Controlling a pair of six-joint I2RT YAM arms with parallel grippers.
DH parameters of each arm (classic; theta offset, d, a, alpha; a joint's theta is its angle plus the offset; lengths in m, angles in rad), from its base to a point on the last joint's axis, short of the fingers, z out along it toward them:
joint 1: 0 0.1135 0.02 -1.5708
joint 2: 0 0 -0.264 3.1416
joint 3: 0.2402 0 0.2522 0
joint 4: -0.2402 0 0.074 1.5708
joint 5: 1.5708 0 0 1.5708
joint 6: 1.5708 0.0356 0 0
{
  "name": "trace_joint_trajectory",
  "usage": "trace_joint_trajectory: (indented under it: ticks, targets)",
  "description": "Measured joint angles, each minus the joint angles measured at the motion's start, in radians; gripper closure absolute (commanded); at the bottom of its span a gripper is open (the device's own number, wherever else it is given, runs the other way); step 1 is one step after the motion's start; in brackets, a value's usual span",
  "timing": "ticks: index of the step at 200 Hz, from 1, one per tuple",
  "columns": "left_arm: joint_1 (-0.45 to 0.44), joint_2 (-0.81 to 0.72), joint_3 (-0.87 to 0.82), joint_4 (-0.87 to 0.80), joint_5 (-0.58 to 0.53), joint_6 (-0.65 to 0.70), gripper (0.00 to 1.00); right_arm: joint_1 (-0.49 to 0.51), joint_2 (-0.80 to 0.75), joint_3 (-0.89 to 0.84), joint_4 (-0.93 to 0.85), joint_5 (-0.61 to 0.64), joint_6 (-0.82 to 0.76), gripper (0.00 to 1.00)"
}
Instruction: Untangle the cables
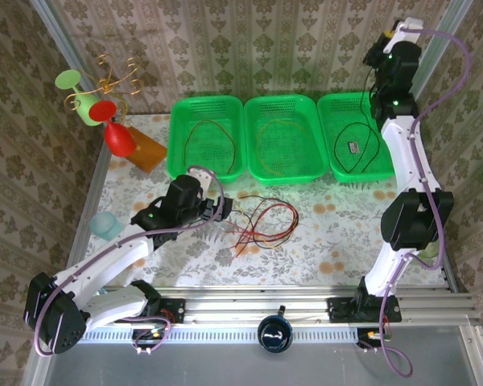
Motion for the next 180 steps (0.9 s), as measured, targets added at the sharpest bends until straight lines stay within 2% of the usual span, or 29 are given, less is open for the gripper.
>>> trace_joint_trajectory:
  ticks: [47,67,125,180]
  targets:
    - [-0.013,0.009,0.0,0.0,0.0,-0.005,0.06,0.058,-0.019,-0.231,-0.063,0.007,0.0,1.0]
    - [-0.019,0.01,0.0,0.0,0.0,-0.007,0.06,0.068,-0.005,-0.283,-0.109,0.053,0.001,1.0]
    - [-0.027,0.0,0.0,-0.003,-0.008,-0.008,0.06,0.022,0.108,-0.271,-0.306,0.227,0.052,1.0]
    - [-0.037,-0.011,-0.005,-0.004,-0.015,-0.013,0.06,-0.102,0.245,-0.151,-0.546,0.171,0.169,1.0]
